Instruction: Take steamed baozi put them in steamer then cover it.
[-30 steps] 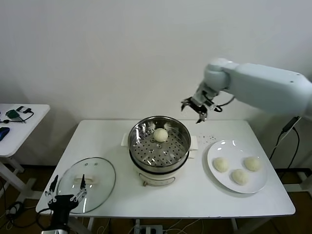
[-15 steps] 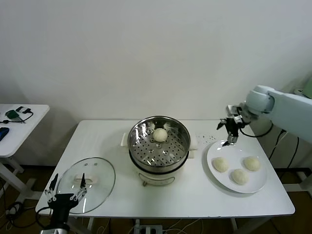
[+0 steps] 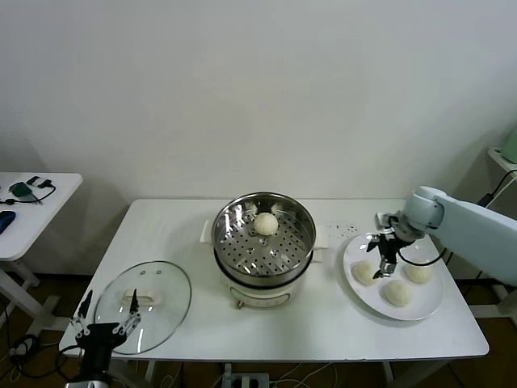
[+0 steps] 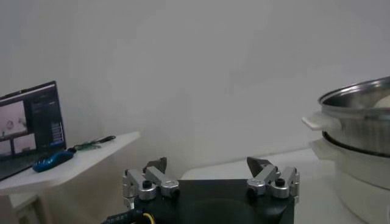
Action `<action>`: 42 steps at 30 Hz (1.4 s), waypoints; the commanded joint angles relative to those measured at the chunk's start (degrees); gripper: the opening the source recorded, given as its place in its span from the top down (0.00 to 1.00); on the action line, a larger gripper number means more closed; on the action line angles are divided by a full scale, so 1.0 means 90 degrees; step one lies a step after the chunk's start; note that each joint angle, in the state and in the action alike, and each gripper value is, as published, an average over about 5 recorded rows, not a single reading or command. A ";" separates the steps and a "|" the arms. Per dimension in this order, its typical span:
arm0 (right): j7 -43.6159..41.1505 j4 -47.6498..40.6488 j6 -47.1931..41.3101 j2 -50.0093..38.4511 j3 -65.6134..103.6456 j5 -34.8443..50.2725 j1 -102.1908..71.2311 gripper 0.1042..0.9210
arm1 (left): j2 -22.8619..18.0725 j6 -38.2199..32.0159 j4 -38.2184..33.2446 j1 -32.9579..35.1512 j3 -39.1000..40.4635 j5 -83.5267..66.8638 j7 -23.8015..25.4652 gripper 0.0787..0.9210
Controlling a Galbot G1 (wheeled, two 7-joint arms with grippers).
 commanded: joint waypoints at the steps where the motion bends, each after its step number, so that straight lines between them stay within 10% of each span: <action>1: -0.0034 -0.0598 -0.0023 0.0372 0.0540 -0.0356 -0.0654 0.12 | -0.0020 -0.0010 0.0029 0.0012 0.0001 0.0020 -0.0019 0.12; 29: -0.0158 -0.0462 0.0124 0.0212 0.0519 -0.0296 -0.0274 0.32 | -0.0023 -0.0057 0.0020 0.0056 0.0006 0.0044 -0.0019 0.12; 42: -0.0292 -0.0008 0.0235 0.0475 -0.2374 0.2349 0.3883 0.31 | -0.0023 -0.0076 -0.0109 0.0185 0.0125 0.0041 -0.0010 0.12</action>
